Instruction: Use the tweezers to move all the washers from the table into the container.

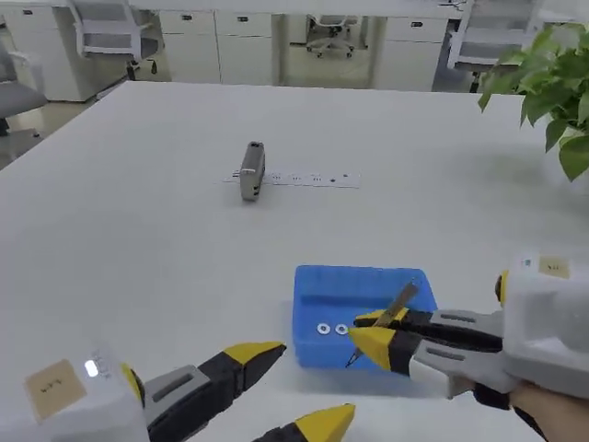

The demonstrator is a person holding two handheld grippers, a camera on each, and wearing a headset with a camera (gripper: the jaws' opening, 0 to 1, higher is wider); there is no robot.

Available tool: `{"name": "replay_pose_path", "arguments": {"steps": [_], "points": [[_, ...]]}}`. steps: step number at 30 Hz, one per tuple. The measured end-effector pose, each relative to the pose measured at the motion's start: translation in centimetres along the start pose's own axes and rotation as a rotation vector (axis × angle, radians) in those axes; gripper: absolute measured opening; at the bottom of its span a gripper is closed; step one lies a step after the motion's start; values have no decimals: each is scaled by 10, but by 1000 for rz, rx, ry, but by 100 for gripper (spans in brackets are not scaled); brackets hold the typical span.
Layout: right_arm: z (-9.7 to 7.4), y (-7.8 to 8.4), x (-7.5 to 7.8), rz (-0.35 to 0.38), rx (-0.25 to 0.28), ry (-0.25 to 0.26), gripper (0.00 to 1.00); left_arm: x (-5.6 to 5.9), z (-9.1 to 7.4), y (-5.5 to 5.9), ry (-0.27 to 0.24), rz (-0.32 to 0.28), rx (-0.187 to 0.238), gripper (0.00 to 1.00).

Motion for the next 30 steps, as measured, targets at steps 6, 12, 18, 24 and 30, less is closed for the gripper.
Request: {"name": "replay_pose_path", "arguments": {"steps": [6, 12, 18, 24, 30], "points": [[-6, 15, -16, -37, -64, -10, 4, 4, 8, -1, 102, 62, -67, 28], [-13, 24, -23, -60, -104, -3, 4, 4, 23, -3, 203, 106, -136, 22], [-17, 29, -24, -84, -134, -8, 3, 9, 39, -10, 286, 151, -173, 15], [-17, 32, -28, -152, -191, -70, 3, 13, 51, -15, 356, 191, -212, 11], [-10, 38, -36, -204, -265, -130, 3, 11, 58, -18, 400, 245, -260, 5]]}}
Point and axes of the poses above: the centre of the closed fingertips' face, and the gripper's own axes: z roughly forward along the fingers, x roughly to its right, y roughly out of its underside, the point moved 10 cm from there along -z, roughly backward along the fingers, and after that the axes turned 7 degrees about -y, right-handed, at the moved point
